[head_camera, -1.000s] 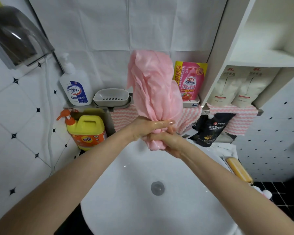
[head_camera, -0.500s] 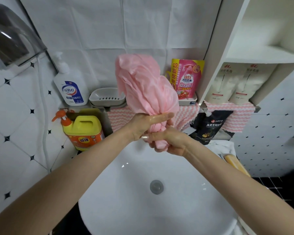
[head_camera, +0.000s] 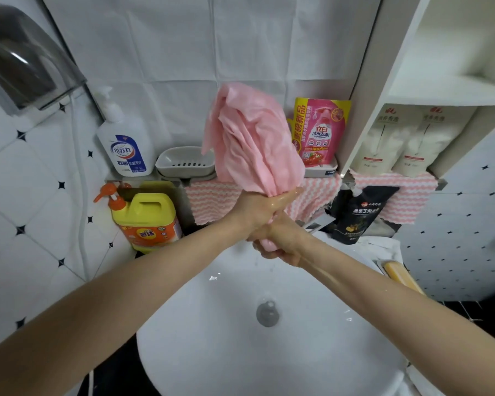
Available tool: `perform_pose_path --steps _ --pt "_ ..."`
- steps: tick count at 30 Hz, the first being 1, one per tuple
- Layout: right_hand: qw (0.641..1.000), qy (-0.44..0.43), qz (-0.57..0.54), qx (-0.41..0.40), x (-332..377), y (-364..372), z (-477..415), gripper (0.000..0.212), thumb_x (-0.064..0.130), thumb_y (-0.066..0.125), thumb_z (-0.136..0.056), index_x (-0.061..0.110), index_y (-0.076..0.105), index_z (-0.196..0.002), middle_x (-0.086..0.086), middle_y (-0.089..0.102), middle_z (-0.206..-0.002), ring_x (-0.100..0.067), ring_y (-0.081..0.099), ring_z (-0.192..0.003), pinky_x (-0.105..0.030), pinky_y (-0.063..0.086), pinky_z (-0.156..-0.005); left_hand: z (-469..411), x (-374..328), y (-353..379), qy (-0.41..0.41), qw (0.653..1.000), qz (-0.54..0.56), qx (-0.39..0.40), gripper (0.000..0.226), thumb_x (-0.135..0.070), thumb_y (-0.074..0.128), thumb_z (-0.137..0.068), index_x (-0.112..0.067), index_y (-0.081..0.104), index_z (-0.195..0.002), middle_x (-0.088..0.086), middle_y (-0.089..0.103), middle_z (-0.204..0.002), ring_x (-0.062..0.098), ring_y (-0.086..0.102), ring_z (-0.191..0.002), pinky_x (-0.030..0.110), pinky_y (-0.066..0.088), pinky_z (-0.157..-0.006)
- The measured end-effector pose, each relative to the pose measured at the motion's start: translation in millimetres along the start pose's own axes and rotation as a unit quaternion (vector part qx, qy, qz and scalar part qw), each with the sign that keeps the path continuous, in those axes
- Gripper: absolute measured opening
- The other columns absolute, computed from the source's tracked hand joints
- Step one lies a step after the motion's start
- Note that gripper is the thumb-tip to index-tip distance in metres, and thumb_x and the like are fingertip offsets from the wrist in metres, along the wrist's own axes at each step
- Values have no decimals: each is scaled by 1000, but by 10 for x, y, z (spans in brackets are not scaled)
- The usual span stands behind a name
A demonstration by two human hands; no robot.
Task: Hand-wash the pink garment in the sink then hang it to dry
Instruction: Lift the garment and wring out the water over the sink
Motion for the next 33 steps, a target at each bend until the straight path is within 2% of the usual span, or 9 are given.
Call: perform_pose_path --steps 4,10,16,18,21,25,28,31,33 --pt "999 5 -35 -20 -33 -35 35 23 -10 48 -82 3 47 -64 -5 39 -54 -16 35 -42 -13 24 -37 -11 33 1 7 1000 -6 -13 67 -17 68 -85 -15 37 -26 -8 34 -30 6 33 -33 20 35 -50" --pt "997 3 -72 -33 -19 -2 74 32 -17 48 -76 7 40 -57 1 32 -35 -9 31 -31 -12 24 -37 19 -41 -24 22 1000 1 -15 38 -10 69 -83 -22 48 -54 -13 46 -34 -2 46 -39 16 41 -59" --pt "995 3 -97 -30 16 32 106 35 -18 47 -75 9 37 -56 4 32 -32 -8 29 -28 -12 23 -37 39 -82 -31 23 1000 6 -17 37 -8 70 -82 -19 49 -54 -12 44 -36 3 44 -41 23 41 -61" --pt "994 2 -106 -29 18 49 113 35 -19 46 -75 9 36 -55 3 32 -33 -8 30 -29 -12 23 -37 46 -85 -31 21 1000 8 -7 32 -14 75 -75 -21 54 -52 -11 48 -41 5 48 -46 22 43 -63" --pt "993 -4 -116 -21 27 74 127 36 -19 45 -74 10 35 -54 2 33 -35 -9 30 -30 -12 22 -38 83 -122 -33 18 1000 14 -5 17 -24 71 -64 -14 58 -65 10 56 -71 17 55 -70 35 49 -79" --pt "990 -11 -141 -11 62 89 148 39 -20 44 -72 11 32 -53 2 30 -37 -9 29 -30 -12 20 -40 102 -177 -42 13 1000 22 -7 31 -26 70 -60 -7 57 -80 14 52 -78 21 51 -75 34 46 -78" --pt "987 -21 -156 -9 77 92 147 41 -21 43 -71 13 29 -54 3 27 -38 -8 25 -32 -12 18 -39 88 -161 -72 7 1000 19 -12 25 -10 73 -77 -9 52 -64 12 48 -67 21 47 -67 30 41 -70" --pt "987 -32 -159 -5 81 107 144 47 -23 41 -70 16 30 -46 4 26 -38 -8 23 -32 -11 19 -39 55 -81 -70 6 1000 10 2 61 -9 68 -83 -20 39 -30 -2 37 -36 12 36 -38 26 34 -58" --pt "986 -40 -160 -6 77 113 144 57 -23 41 -70 21 31 -36 3 26 -38 -8 23 -31 -10 20 -38 50 -59 -57 8 1000 10 6 66 -11 70 -81 -16 36 -25 -8 33 -31 8 32 -34 26 32 -56"
Point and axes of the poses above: each hand's wrist, its own z-axis away from the middle knuckle, its own y-axis out of the palm, x = y × z, the point moved 5 cm from there along -z, towards the middle knuckle
